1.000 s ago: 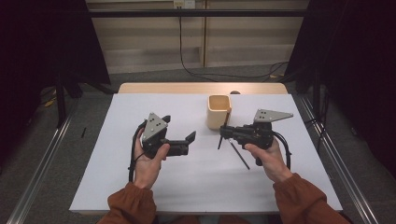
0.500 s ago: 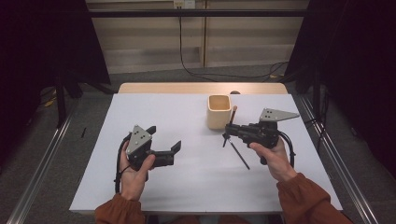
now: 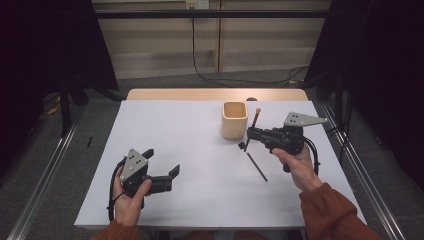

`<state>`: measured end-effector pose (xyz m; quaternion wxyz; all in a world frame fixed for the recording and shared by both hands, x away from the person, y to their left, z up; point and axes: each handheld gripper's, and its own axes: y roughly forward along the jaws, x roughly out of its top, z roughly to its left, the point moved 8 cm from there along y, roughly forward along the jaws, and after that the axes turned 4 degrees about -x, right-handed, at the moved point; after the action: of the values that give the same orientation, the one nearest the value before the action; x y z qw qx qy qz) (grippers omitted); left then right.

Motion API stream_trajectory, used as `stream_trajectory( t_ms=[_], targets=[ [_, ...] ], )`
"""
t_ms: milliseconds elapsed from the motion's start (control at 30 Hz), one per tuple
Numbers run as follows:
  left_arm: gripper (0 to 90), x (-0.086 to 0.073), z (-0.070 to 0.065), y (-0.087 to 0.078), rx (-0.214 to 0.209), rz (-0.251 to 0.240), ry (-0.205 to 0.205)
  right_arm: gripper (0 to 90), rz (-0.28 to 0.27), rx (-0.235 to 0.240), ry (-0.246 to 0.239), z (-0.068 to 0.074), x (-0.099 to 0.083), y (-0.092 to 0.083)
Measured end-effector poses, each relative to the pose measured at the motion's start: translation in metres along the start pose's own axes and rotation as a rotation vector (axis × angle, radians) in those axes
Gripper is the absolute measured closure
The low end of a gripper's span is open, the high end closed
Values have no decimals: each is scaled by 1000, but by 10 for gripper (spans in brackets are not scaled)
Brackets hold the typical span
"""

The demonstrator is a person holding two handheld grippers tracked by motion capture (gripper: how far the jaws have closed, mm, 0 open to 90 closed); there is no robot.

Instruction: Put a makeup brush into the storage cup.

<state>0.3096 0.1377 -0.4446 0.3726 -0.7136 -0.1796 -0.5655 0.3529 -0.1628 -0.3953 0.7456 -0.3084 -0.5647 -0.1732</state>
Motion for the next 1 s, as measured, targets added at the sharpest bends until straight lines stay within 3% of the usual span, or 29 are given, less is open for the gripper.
stream_trajectory(
  t_ms=[200,300,500,600,700,1000],
  targets=[
    [26,-11,5,-5,14,-6,-16,834,-17,-11,-11,-7,9,0],
    [33,-15,5,-5,-3,-17,-34,835,-24,-17,-11,-9,12,0],
    [34,-13,9,-5,1,-58,-33,835,-30,-21,-7,-16,18,3],
    [35,-18,8,-3,8,-43,-33,835,-32,-22,-13,-17,23,6],
    [40,-17,6,-3,-14,-44,-50,834,-29,-28,-23,-19,28,8],
    [33,-14,3,-6,-32,-62,-23,834,-32,-40,-35,-28,49,11]
  ],
)
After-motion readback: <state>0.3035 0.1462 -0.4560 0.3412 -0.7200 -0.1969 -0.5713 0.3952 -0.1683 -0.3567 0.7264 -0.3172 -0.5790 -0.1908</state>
